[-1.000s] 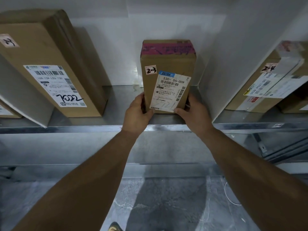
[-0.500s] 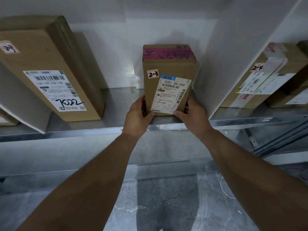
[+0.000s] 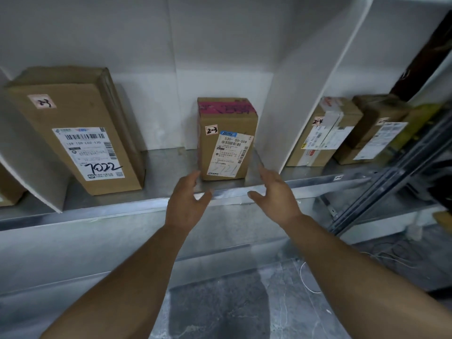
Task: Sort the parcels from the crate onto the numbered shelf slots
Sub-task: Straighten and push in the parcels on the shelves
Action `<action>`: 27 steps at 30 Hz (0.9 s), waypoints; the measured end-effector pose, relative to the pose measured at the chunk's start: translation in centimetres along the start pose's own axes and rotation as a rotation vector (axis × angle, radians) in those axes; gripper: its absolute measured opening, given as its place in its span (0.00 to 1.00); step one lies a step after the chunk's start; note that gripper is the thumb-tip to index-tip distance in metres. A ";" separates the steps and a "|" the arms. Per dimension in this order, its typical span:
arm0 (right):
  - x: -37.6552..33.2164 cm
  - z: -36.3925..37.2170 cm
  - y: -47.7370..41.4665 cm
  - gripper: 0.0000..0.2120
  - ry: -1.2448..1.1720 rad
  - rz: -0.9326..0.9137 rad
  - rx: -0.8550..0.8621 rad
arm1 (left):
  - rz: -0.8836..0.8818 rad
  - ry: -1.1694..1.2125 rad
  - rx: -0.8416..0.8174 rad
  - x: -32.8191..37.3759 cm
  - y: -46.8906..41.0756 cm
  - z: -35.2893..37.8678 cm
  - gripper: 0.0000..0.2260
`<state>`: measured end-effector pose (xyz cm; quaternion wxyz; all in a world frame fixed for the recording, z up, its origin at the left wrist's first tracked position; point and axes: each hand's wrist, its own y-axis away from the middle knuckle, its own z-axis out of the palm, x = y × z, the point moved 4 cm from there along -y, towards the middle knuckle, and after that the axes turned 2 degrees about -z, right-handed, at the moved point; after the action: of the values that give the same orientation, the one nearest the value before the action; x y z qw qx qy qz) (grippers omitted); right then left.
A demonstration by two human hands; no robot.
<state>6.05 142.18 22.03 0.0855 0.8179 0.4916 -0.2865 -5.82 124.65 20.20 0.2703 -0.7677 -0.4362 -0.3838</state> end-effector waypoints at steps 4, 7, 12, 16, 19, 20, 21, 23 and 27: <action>0.1 -1.2 1.2 0.29 -0.011 -0.042 0.022 | 0.148 -0.085 -0.018 2.2 2.5 0.9 0.21; 1.2 -2.2 1.8 0.26 0.003 -0.087 0.041 | 0.206 -0.097 -0.013 4.1 3.6 2.7 0.19; 5.4 -5.1 1.8 0.19 0.017 -0.144 0.063 | 0.235 -0.104 -0.023 8.1 4.4 7.4 0.17; 10.0 -8.9 1.0 0.16 0.041 -0.123 0.067 | 0.234 -0.061 -0.027 11.4 4.4 12.4 0.17; 13.3 -11.1 -0.1 0.17 0.048 -0.062 0.048 | 0.219 -0.059 -0.034 13.3 3.4 15.8 0.19; 14.5 -11.8 -0.6 0.19 0.055 -0.039 0.029 | 0.195 -0.064 -0.025 13.9 2.9 16.9 0.20; 15.7 -12.3 -1.1 0.20 0.060 -0.028 0.012 | 0.159 -0.061 -0.012 14.5 2.4 17.9 0.22; 17.3 -13.1 -2.3 0.24 0.051 -0.038 -0.009 | 0.107 -0.030 0.029 15.4 1.4 19.1 0.23; 19.1 -13.7 -4.3 0.35 0.027 -0.061 -0.054 | 0.019 -0.026 0.063 16.4 -0.6 20.8 0.28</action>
<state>14.39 164.53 23.34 0.0921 0.8038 0.5248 -0.2647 6.30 148.12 22.15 0.2923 -0.7678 -0.4441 -0.3574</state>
